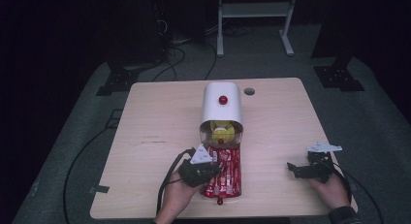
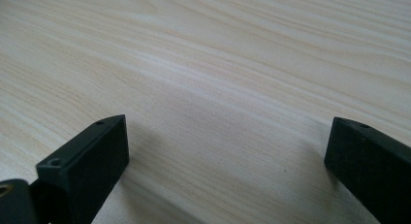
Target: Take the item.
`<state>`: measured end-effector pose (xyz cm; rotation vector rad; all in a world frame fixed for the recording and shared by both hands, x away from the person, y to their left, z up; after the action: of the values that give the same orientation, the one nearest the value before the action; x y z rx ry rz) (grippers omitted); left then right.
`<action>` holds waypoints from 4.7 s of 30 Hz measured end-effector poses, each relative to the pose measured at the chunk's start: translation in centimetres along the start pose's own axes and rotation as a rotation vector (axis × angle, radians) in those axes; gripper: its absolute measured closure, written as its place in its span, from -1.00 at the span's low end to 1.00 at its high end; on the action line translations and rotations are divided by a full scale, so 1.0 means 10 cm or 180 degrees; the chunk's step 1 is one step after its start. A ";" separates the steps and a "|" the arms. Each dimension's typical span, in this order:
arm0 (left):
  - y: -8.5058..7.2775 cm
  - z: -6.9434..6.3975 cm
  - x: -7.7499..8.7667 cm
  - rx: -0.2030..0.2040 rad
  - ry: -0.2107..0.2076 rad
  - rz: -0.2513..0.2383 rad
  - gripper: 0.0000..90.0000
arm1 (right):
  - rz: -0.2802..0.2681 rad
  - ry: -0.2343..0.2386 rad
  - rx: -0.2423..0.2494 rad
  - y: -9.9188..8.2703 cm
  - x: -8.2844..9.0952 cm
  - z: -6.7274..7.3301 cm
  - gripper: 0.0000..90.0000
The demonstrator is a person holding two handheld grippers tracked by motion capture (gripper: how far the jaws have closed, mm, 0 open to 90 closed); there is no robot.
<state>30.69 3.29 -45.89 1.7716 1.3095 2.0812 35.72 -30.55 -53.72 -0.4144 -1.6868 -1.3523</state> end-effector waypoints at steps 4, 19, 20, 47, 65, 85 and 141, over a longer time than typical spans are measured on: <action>0.05 -0.04 0.04 -0.0024 -0.0041 -0.0078 0.87 | 0.0001 0.0001 -0.0002 0.00 0.00 0.00 -0.97; 0.12 -0.04 0.25 0.0013 -0.0066 -0.0252 0.87 | 0.0000 -0.0001 0.0000 0.00 0.00 0.00 -0.97; 0.12 -0.03 0.26 0.0021 -0.0066 -0.0257 0.87 | 0.0000 -0.0001 0.0000 0.00 0.00 0.00 -0.97; -0.02 0.17 0.45 0.0162 0.0011 -0.0276 0.87 | 0.0000 -0.0001 0.0000 0.00 0.00 0.00 -0.97; -0.17 0.39 0.61 0.0264 0.0152 -0.0309 0.87 | 0.0000 -0.0001 0.0000 0.00 0.00 0.00 -0.97; -0.37 0.69 0.65 0.0454 0.0326 -0.0244 0.87 | 0.0001 0.0001 -0.0002 0.00 0.00 0.00 -0.97; -0.86 1.15 0.13 0.0732 0.0523 0.0359 0.85 | -0.0006 -0.0004 0.0010 0.00 0.00 0.00 -0.97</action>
<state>36.37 15.44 -51.13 1.8339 1.5857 2.2589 35.75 -30.57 -53.72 -0.4122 -1.6905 -1.3509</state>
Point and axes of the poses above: each handheld gripper's, and its own axes: x roughly backward along the jaws, y roughly out of its top, z roughly to its left, the point moved 7 cm from there along -x, roughly forward along the jaws, and after that the axes turned 9 degrees about z, right-handed, at the moved point
